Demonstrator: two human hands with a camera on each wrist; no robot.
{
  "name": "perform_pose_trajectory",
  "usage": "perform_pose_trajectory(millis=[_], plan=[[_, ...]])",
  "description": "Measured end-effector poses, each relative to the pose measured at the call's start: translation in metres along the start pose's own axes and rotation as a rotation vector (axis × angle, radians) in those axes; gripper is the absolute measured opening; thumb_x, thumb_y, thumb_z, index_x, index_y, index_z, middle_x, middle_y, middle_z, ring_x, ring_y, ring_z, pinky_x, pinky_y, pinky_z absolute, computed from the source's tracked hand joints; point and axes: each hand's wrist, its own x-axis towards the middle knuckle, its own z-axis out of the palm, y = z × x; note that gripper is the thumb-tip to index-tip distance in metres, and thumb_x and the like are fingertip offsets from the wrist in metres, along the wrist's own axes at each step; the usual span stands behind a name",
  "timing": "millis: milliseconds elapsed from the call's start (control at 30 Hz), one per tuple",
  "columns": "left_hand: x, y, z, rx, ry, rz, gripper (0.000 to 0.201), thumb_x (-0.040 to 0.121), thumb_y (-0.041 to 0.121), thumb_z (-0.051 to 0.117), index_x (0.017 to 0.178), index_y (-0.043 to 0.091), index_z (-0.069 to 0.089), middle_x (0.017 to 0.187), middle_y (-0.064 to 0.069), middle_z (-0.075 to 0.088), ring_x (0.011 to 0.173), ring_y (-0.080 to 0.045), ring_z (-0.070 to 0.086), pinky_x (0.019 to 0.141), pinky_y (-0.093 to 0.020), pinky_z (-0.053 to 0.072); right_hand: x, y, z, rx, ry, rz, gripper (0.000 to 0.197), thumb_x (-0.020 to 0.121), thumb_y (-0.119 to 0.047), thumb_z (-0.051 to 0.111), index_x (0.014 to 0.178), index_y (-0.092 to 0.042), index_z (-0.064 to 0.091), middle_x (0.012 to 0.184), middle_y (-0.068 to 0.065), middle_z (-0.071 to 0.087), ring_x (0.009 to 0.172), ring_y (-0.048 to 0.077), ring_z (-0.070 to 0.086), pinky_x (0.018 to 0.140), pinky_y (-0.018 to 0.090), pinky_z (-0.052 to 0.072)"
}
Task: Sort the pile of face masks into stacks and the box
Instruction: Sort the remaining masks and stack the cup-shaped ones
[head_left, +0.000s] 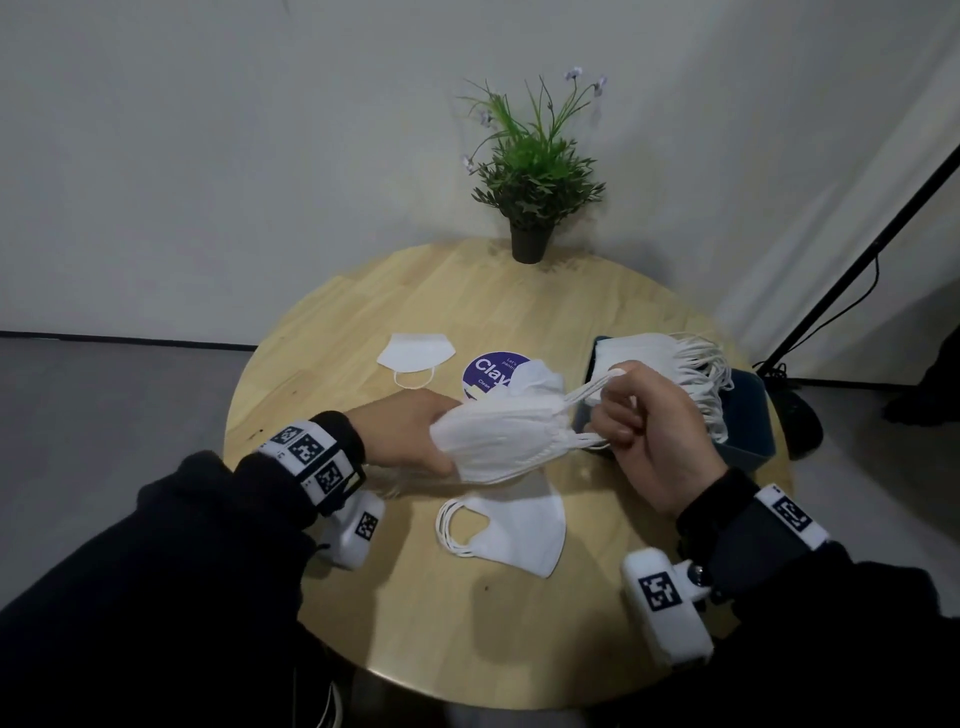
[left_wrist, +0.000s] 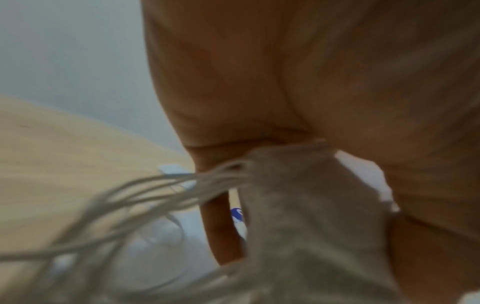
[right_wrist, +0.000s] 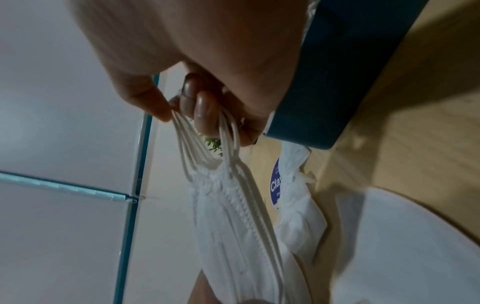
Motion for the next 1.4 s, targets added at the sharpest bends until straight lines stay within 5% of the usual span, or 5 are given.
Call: perform_pose_trajectory(millis=[400,600,833,1100,1400], plan=[[-0.019,-0.048,-0.053,-1.075,0.196,-0.099,0.03,0.081,0.019,0.078,0.101,-0.003,0.076,0.117,-0.029,0.072,0.101,-0.031,0.073,0.096,-0.041,0.06,0.004,-0.007,-0.043,-0.168,0.242,0.059,0.046,0.092,0.012,0.047,0.065,-0.022,0.031,0.056,-0.004,0.022,0.045,0.01,0.018,0.039,0.022,0.018],[-0.023,-0.033,-0.071,-1.742,0.353,-0.11,0.025,0.082,0.028,0.069,0.071,0.015,0.052,0.057,0.005,0.04,0.052,-0.012,0.05,0.086,-0.036,0.055,-0.009,-0.003,-0.051,-0.369,0.064,0.423,0.021,0.097,-0.009,0.062,0.076,-0.014,0.062,0.055,-0.002,0.03,0.046,0.014,0.037,0.053,0.031,0.026],[-0.021,-0.05,-0.056,-1.24,0.164,-0.385,0.073,0.043,0.012,0.101,0.107,0.011,0.065,0.063,0.0,0.057,0.054,-0.012,0.054,0.061,-0.031,0.058,-0.011,-0.001,-0.066,-0.309,0.118,0.652,0.031,0.091,-0.015,0.06,0.067,-0.023,0.042,0.061,-0.003,0.024,0.047,0.014,0.034,0.054,0.03,0.023],[-0.012,-0.035,-0.008,-0.908,-0.021,-0.532,0.03,0.091,-0.018,0.051,0.09,0.012,0.052,0.071,-0.012,0.062,0.058,-0.023,0.062,0.066,-0.038,0.052,-0.011,0.023,-0.079,-0.638,0.157,0.509,0.011,0.091,0.0,0.057,0.097,-0.009,0.061,0.059,0.005,0.042,0.05,0.017,0.038,0.05,0.027,0.029],[-0.005,-0.018,-0.009,0.237,0.074,-0.293,0.057,0.076,0.045,0.083,0.125,0.035,0.056,0.119,0.008,0.059,0.106,-0.016,0.06,0.09,-0.036,0.052,-0.014,0.031,-0.067,-1.475,-0.042,0.226,0.076,0.067,-0.055,0.084,0.131,-0.025,0.057,0.126,0.0,0.058,0.115,0.021,0.058,0.095,0.036,0.05]])
